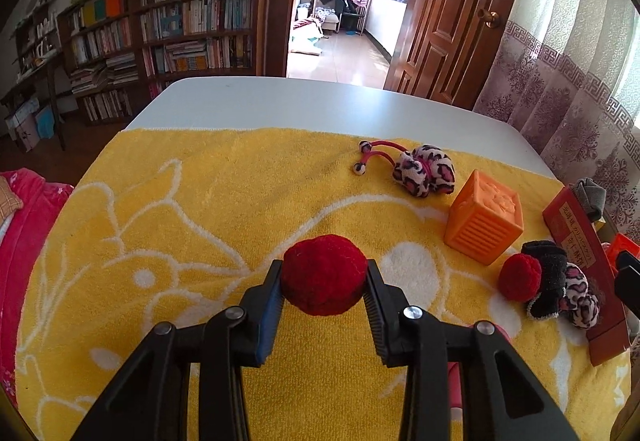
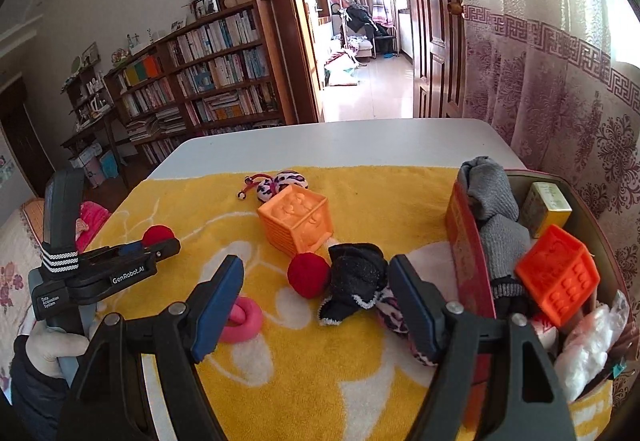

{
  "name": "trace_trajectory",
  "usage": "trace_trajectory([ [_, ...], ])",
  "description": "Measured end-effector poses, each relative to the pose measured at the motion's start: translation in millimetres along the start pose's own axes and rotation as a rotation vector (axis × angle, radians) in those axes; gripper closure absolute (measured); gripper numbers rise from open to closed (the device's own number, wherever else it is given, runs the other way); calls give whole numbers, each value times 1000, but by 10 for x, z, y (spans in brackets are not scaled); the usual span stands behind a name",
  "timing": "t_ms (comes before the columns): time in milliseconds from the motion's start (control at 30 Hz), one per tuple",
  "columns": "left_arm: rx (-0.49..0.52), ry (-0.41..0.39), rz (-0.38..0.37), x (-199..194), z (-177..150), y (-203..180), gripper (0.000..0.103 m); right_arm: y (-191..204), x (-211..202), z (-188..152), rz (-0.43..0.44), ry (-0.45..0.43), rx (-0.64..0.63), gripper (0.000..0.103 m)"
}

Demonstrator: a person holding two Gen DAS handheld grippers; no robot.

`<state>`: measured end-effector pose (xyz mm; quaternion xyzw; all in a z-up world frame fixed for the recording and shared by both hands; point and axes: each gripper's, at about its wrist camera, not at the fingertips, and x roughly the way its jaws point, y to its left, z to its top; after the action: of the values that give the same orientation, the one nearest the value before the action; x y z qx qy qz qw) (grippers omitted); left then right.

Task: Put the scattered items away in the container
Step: 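Grasp the red pompom ball with the left tool while the right tool grasps the black sock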

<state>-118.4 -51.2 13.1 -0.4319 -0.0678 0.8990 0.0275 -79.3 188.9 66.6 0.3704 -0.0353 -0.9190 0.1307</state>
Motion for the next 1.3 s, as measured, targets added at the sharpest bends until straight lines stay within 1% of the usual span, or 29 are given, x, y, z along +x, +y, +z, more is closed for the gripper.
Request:
trace_trajectory([
  [100, 1, -3, -12, -32, -13, -23, 64, 66, 266, 68, 17, 53, -6, 23],
  [167, -2, -4, -20, -43, -20, -17, 64, 109, 432, 110, 34, 73, -31, 23],
  [300, -12, -1, -28, -54, -16, 1, 64, 165, 729, 192, 8, 96, -114, 22],
  [400, -15, 2, -29, -48, -20, 6, 64, 143, 929, 229, -61, 112, -158, 22],
  [433, -14, 4, -30, -43, -21, 4, 63, 124, 988, 239, -62, 121, -164, 22],
  [500, -10, 7, -32, -35, -29, -6, 63, 90, 1091, 255, -52, 151, -172, 22],
  [800, -6, 20, -35, 9, -41, -11, 63, 97, 1383, 307, 14, 235, -227, 22],
  [833, -6, 23, -34, 22, -42, -10, 63, 98, 1404, 300, 19, 238, -229, 22],
  [867, -6, 26, -33, 34, -47, -10, 63, 103, 1415, 290, 22, 245, -225, 25],
  [900, -5, 27, -33, 40, -49, -11, 63, 96, 1416, 278, 32, 245, -215, 33],
  [1067, 2, 28, -33, 44, -60, -24, 63, 86, 1281, 222, 34, 209, -173, 34],
  [1300, 18, 20, -33, 32, -78, -91, 63, 12, 910, 231, 61, 125, -83, 34],
])
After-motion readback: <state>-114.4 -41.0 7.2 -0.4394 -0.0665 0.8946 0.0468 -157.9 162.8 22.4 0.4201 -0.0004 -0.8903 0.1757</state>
